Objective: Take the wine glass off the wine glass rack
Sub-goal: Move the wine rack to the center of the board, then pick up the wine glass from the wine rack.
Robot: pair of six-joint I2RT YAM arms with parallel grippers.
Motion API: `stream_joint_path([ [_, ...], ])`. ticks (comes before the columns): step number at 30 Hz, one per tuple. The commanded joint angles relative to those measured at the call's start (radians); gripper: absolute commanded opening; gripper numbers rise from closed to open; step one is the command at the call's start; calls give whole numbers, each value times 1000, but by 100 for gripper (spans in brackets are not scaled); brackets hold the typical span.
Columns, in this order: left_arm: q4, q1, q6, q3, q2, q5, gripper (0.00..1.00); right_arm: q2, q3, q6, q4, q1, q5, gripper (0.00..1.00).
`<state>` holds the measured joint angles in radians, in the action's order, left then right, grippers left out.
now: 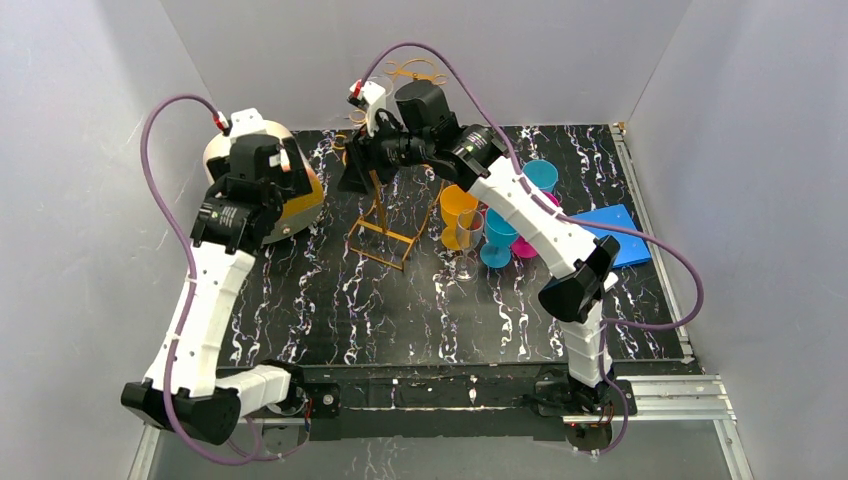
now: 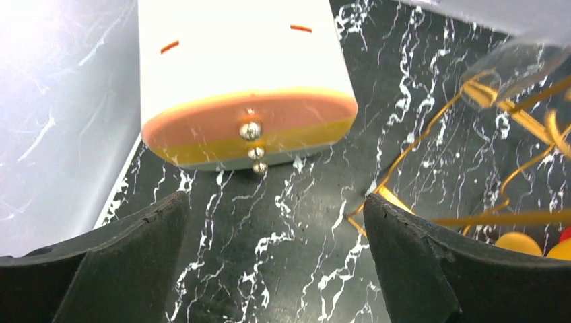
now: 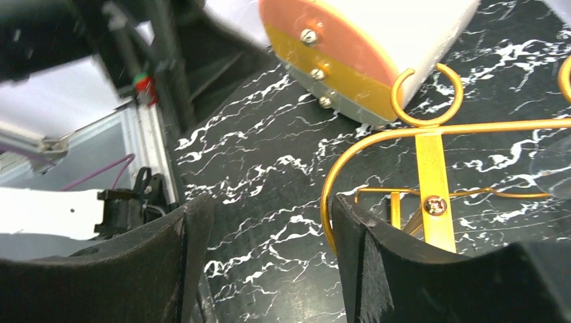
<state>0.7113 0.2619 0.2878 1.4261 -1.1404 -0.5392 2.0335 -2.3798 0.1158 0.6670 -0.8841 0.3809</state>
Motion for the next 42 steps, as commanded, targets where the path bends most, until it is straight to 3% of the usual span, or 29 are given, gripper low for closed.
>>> stream_joint_path([
  [1, -14, -59, -37, 145, -56, 77, 98, -67, 51, 4, 99, -12, 183, 72],
  [7, -14, -118, -50, 301, -171, 231, 98, -167, 183, 55, -50, -12, 281, 76],
  [12, -29, -162, -72, 437, -269, 444, 98, -147, 38, 137, -115, -12, 220, 80],
  [15, -97, -201, -33, 454, -286, 529, 98, -180, 52, 159, -166, -11, 183, 81],
  [20, -154, -234, -48, 480, -329, 816, 98, -336, 240, 174, -230, -12, -15, 82],
  [25, -205, -249, -18, 467, -363, 940, 98, -574, 534, 214, -279, -11, -357, 82],
  [29, -277, -255, 103, 495, -433, 1039, 98, -776, 780, 258, -319, -11, -498, 82],
  [31, -331, -256, 172, 494, -474, 1081, 97, -844, 832, 284, -282, -12, -545, 82],
  [36, -405, -256, 284, 531, -598, 1214, 82, -969, 929, 383, -182, -12, -608, 83],
  [42, -439, -256, 345, 598, -696, 1239, 76, -1063, 1021, 457, -139, -12, -606, 83],
])
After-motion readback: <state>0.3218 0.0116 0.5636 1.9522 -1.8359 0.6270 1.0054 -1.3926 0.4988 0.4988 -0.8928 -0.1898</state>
